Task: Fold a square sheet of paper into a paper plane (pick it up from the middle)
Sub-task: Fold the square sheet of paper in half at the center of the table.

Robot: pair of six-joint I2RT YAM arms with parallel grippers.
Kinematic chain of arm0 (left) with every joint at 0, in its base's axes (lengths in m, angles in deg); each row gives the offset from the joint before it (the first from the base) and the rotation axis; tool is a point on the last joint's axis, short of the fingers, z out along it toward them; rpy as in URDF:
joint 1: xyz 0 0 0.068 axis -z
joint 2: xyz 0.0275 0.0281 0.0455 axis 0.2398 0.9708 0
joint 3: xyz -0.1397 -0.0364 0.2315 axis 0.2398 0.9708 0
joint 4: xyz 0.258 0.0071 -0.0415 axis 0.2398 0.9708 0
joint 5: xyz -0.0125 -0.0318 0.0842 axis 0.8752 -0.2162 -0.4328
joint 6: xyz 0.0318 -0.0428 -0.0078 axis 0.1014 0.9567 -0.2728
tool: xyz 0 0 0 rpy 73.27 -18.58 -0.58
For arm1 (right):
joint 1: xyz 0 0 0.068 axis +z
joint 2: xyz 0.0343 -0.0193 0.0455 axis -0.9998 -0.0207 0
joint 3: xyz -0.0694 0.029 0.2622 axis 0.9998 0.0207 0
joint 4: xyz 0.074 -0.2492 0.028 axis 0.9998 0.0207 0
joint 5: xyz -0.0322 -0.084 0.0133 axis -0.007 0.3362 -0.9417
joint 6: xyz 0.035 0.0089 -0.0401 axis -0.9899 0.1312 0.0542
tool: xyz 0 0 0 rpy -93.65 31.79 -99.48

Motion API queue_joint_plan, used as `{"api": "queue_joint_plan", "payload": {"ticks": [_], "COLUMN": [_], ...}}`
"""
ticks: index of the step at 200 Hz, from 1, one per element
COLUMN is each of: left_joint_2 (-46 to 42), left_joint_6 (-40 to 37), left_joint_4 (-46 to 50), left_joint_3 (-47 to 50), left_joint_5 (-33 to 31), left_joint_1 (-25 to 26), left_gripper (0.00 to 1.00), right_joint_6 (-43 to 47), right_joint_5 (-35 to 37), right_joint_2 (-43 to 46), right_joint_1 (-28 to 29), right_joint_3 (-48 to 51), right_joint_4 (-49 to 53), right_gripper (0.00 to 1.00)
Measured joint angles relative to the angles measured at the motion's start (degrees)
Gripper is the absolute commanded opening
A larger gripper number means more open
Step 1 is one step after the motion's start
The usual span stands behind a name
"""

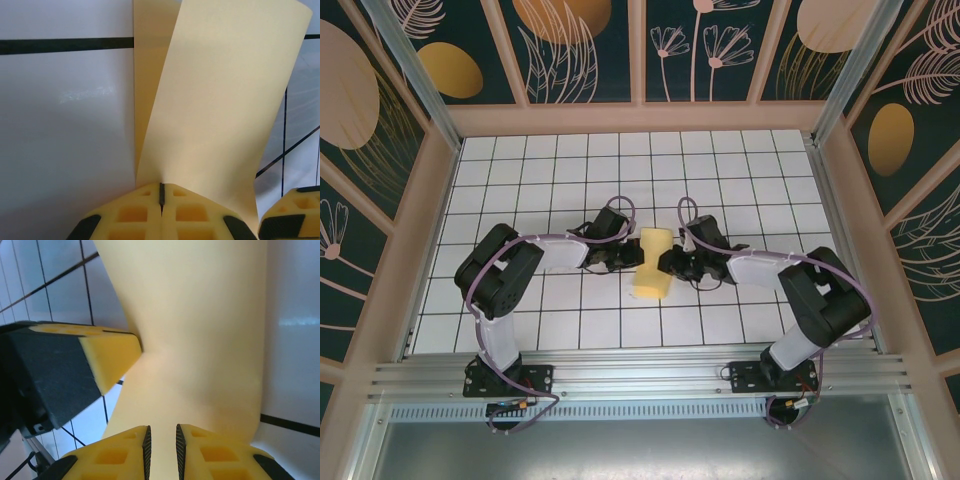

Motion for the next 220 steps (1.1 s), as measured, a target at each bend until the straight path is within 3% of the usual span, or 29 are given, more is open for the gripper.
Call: {"api": "queue_joint_plan", "payload": {"ticks": [87, 150, 220], "left_joint_2": [0.22, 0.22, 0.48], "left_joint_6": [-0.24, -0.26, -0.68], "left_joint_4": [-0.22, -0.22, -0.15], "left_joint_3": [-0.04, -0.04, -0.31], "left_joint_5": [0.13, 0.11, 0.09], "left_joint_1": [-0.02, 0.00, 0.02], "left_gripper": [0.00, 0.00, 0.00], "right_joint_6": [-0.83, -2.34, -4.33], "right_joint_5": [0.00, -1.75, -2.36], "right_joint_2": [-1.68, 3.41, -0.13], "right_joint_1": [0.00, 1.51, 2.45], "right_joint_3": [2.40, 3.10, 6.25], "right_joint_4": [-1.25, -2.71, -4.74], "right_gripper": [0.24, 0.24, 0.24]}}
